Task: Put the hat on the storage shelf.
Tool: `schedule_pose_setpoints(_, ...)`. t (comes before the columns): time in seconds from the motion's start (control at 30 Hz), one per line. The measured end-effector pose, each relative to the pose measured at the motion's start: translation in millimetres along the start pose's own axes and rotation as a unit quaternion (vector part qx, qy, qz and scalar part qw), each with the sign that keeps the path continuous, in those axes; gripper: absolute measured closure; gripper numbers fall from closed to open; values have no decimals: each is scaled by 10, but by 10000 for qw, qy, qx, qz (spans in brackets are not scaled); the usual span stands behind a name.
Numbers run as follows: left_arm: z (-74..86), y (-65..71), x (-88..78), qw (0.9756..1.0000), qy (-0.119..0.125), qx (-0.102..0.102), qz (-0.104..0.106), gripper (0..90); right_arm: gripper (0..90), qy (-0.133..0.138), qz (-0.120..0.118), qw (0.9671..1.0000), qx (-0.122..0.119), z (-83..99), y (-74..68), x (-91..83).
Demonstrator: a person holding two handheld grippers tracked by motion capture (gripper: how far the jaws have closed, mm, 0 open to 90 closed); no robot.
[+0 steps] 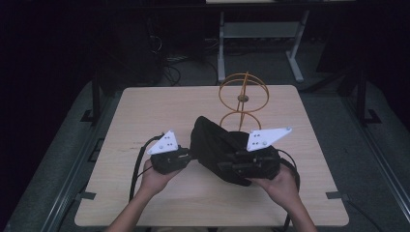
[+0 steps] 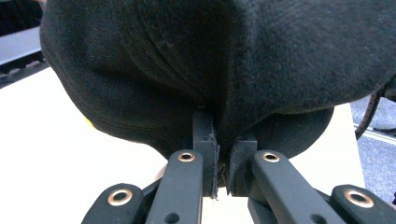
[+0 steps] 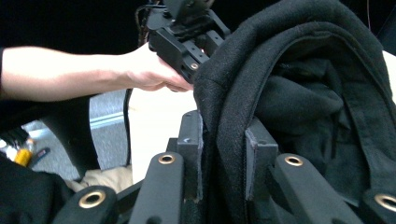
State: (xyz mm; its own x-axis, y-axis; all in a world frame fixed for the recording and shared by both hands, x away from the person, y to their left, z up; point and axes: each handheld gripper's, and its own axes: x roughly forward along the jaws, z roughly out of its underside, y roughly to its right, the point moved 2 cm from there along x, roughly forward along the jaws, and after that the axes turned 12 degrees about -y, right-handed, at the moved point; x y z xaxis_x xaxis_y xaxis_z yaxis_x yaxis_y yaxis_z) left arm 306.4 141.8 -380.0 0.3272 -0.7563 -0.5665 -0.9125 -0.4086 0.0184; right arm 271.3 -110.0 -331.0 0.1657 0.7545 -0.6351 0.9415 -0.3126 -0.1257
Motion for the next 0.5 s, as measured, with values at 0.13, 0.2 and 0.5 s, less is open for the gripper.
schedule_pose_setpoints(0.13,-66,-6,-85,10000,43,8,-12,852,709,161,-23,9998,83,15,43,-28)
schedule_pose_setpoints(0.2,-106,-11,-133,10000,79,29,-5,853,695,200,-31,9997,132,17,48,-42)
schedule_pose_setpoints(0.5,-278,-14,-278,9998,89,165,-50,856,564,224,131,9994,232,42,83,-70)
